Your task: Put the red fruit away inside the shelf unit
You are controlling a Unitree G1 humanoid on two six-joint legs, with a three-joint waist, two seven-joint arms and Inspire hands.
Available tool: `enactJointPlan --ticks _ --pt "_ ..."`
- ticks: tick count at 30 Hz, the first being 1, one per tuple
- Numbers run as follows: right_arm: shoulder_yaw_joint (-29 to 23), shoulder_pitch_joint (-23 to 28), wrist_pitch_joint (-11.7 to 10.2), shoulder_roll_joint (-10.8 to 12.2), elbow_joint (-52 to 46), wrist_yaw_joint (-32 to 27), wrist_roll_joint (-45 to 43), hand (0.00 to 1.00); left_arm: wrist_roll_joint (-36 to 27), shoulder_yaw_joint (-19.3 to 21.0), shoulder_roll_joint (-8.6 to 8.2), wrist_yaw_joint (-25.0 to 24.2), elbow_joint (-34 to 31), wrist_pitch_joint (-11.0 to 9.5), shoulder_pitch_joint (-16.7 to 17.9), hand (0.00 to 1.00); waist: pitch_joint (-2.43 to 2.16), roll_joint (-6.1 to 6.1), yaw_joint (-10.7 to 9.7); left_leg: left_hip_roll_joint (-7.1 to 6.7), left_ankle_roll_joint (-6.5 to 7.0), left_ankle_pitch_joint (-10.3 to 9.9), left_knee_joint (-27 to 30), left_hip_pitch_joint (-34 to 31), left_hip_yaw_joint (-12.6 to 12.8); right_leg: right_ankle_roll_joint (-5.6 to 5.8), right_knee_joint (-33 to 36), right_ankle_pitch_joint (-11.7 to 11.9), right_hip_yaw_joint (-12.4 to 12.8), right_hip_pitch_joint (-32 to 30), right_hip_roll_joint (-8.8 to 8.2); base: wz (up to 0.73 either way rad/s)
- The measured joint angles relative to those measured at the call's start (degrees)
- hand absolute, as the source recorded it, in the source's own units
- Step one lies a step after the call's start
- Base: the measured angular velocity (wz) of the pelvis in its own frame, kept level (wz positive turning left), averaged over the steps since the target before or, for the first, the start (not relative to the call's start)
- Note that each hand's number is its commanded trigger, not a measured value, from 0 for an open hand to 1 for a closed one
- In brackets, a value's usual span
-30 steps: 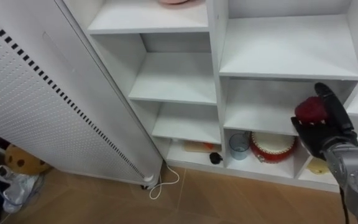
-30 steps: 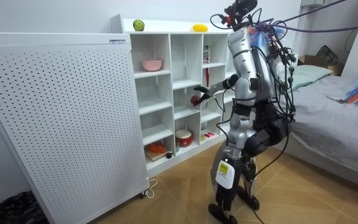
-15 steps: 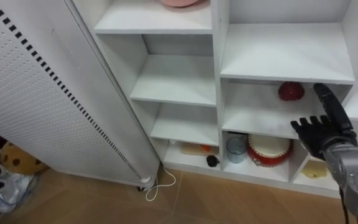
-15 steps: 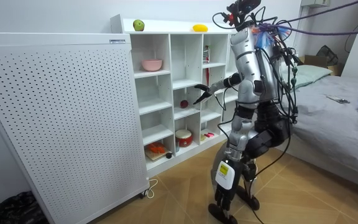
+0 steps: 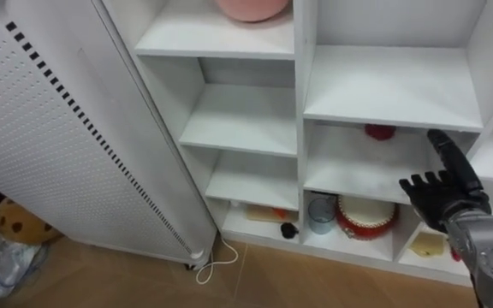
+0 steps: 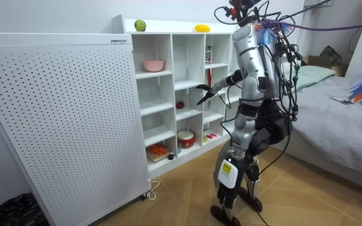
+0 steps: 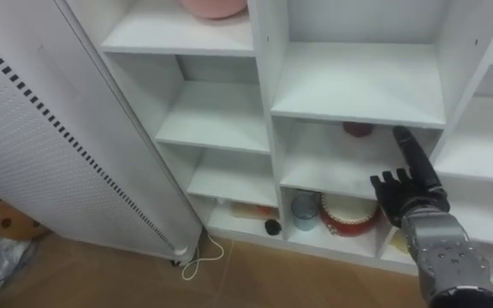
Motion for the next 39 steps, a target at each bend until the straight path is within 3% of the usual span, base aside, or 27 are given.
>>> enactJointPlan --ticks 4,7,9,13,17,18,20,23,25,28,32,36,39 --pt "2.9 4.6 0.4 -0.4 4.9 5.5 -5.3 0.00 0.1 0.1 0.55 -1.3 0.8 -0.1 0.0 0.00 0.11 -0.05 0.1 0.80 -0.03 0.0 -3.3 5.6 -0.1 0.39 -5.0 0.8 -1.3 6.6 1.04 0.01" --pt "4.8 8.6 1.0 -1.8 10.1 10.2 -9.6 0.00 2.1 0.8 0.91 -2.5 2.5 -1.2 -0.8 0.00 0.15 -0.14 -0.1 0.63 -0.16 0.7 -7.3 10.5 -0.2 0.84 -9.2 1.6 -2.1 11.8 1.33 0.04" --pt "4.8 11.7 1.3 -2.8 12.4 12.2 -13.5 0.00 3.6 2.8 1.05 -3.4 3.9 -1.9 -1.3 0.00 0.26 -0.32 -0.3 0.33 -0.25 0.9 -9.5 13.9 -0.3 1.19 -11.5 1.8 -2.3 15.1 1.47 0.04" --pt "5.4 21.0 1.5 -3.5 13.3 17.2 -26.0 0.00 6.8 9.1 1.10 -3.9 6.0 -2.9 -1.4 0.00 0.40 -0.97 -2.7 -0.05 -0.36 1.7 -14.1 20.8 -0.7 1.92 -17.2 2.4 -3.3 22.8 2.11 0.06" --pt "6.1 29.6 2.0 -3.3 12.9 19.9 -38.6 0.00 8.4 13.1 1.10 -3.6 6.3 -3.6 -0.9 0.00 -0.13 -2.20 -4.1 -0.03 -0.68 1.5 -17.5 26.2 -0.6 2.37 -21.3 3.3 -3.8 28.6 3.02 -0.01" --pt "7.5 32.7 2.1 -3.1 12.7 20.5 -41.6 0.00 9.2 13.6 1.21 -3.4 6.0 -3.8 -0.3 0.00 -0.57 -2.84 -4.6 -0.11 -0.70 1.5 -18.8 28.3 -0.7 2.53 -23.2 3.5 -4.0 31.0 3.30 0.00" --pt "9.0 37.9 2.1 -1.3 12.5 21.4 -49.3 0.00 11.9 14.2 1.39 -2.9 5.8 -3.9 0.8 0.00 -1.30 -4.35 -5.4 -0.16 -0.71 1.5 -20.3 32.1 -0.7 2.75 -26.0 3.6 -5.3 35.6 3.50 0.00" --pt "10.7 43.8 2.1 1.5 12.2 23.6 -58.3 0.00 16.0 15.4 1.39 -2.8 5.7 -4.5 2.4 0.00 -1.86 -5.64 -6.5 -0.10 -0.91 1.3 -21.5 37.2 -1.1 3.06 -31.7 5.3 -6.9 42.8 4.75 0.01" --pt "11.0 46.8 2.1 2.6 11.4 24.2 -63.3 0.00 16.5 15.9 1.33 -2.8 5.6 -4.8 2.9 0.00 -2.00 -5.66 -6.5 -0.01 -1.46 1.0 -22.0 39.4 -1.4 3.14 -33.8 5.7 -6.7 45.7 5.20 0.03" --pt "11.0 48.2 2.0 5.0 11.5 24.2 -67.6 0.00 17.5 17.4 0.07 -2.8 5.8 -4.8 2.4 0.00 -1.64 -5.05 -7.1 0.29 -2.13 0.1 -22.4 41.6 -1.7 3.00 -34.8 5.9 -6.8 48.2 5.81 -0.04" --pt "12.3 50.5 1.8 8.3 9.7 24.8 -71.6 0.00 19.4 18.1 -1.68 -1.8 6.7 -4.7 2.4 0.00 -1.59 -4.03 -7.8 0.36 -2.08 0.1 -24.3 43.8 -1.6 3.00 -34.6 6.0 -6.4 49.4 6.00 -0.01" --pt "12.0 52.6 1.8 10.2 9.6 24.3 -74.4 0.00 20.1 20.0 -2.93 -1.4 8.0 -4.5 3.1 0.00 -1.65 -3.63 -7.9 0.30 -1.96 0.0 -25.9 45.6 -1.2 3.02 -34.6 6.0 -4.8 50.5 6.15 -0.11" --pt "11.9 53.0 1.7 10.5 9.6 23.6 -76.7 0.00 20.9 22.0 -3.74 -1.6 9.6 -3.1 3.6 0.00 -1.75 -3.53 -7.9 0.51 -1.96 0.0 -25.9 46.3 -0.3 2.87 -34.6 6.2 -3.2 50.4 6.39 -0.21"
